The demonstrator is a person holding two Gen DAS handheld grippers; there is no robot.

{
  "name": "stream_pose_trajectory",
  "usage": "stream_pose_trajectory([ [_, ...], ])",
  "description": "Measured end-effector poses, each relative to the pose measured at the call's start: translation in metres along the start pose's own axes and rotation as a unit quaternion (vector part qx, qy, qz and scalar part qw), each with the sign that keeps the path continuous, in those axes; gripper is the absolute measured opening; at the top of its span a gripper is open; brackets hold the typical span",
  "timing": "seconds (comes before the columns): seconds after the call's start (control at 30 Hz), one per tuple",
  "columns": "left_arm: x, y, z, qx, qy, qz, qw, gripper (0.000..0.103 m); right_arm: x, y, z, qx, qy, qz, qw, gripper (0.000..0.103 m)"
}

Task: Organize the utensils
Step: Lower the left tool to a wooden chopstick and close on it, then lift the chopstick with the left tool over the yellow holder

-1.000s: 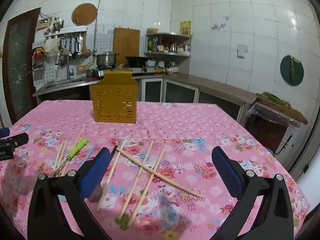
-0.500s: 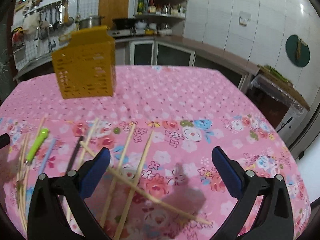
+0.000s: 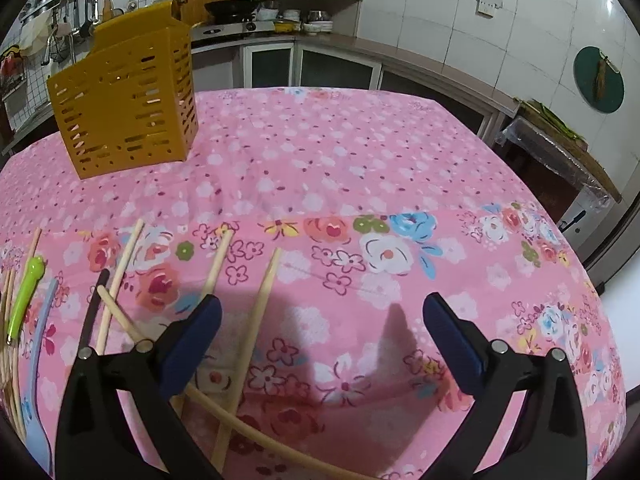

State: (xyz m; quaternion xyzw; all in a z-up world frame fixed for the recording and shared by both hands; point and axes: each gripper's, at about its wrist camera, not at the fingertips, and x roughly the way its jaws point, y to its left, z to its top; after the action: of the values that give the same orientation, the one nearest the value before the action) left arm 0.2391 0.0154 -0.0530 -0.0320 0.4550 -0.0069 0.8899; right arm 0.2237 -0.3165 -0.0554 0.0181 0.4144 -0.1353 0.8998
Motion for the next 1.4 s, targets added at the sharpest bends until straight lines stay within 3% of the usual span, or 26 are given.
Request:
stream_pose_trajectory([
  [0.07,0.003,-0.001,0.001,0.004,0.007,-0.003,1.0,0.072,0.001,0.001,0.002,0.0,-0.001,-0.001,1.0,0.097],
  [0.2,0.002,-0.002,0.001,0.01,0.009,-0.006,0.9999,0.06,0.007,0.002,0.005,0.003,0.008,0.009,1.0,0.083],
  [0.47,0.007,-0.011,0.004,0.032,0.017,-0.007,0.9993,0.046,0.013,0.004,0.005,0.007,0.031,0.035,0.999,0.063],
  [0.63,0.004,-0.009,0.004,0.027,0.03,-0.03,0.9987,0.02,0.014,0.009,0.008,0.007,0.044,0.06,0.997,0.044],
  [0.87,0.011,-0.021,0.009,0.034,0.051,-0.023,0.9979,0.016,0.017,0.012,0.01,0.012,0.053,0.06,0.997,0.04],
  [0.93,0.012,-0.022,0.01,0.038,0.053,-0.019,0.9977,0.011,0.019,0.014,0.012,0.013,0.054,0.058,0.997,0.039],
  [1.03,0.015,-0.024,0.014,0.044,0.056,-0.022,0.9972,0.009,0.021,0.016,0.015,0.014,0.059,0.059,0.996,0.034],
  [1.17,0.019,-0.027,0.02,0.052,0.058,-0.02,0.9968,0.008,0.024,0.017,0.02,0.014,0.07,0.068,0.995,0.017],
  [1.27,0.021,-0.029,0.024,0.055,0.059,-0.021,0.9965,0.008,0.027,0.016,0.025,0.018,0.079,0.073,0.994,0.009],
  [1.4,0.021,-0.028,0.029,0.056,0.058,-0.022,0.9965,0.008,0.029,0.011,0.029,0.029,0.086,0.084,0.992,0.008],
])
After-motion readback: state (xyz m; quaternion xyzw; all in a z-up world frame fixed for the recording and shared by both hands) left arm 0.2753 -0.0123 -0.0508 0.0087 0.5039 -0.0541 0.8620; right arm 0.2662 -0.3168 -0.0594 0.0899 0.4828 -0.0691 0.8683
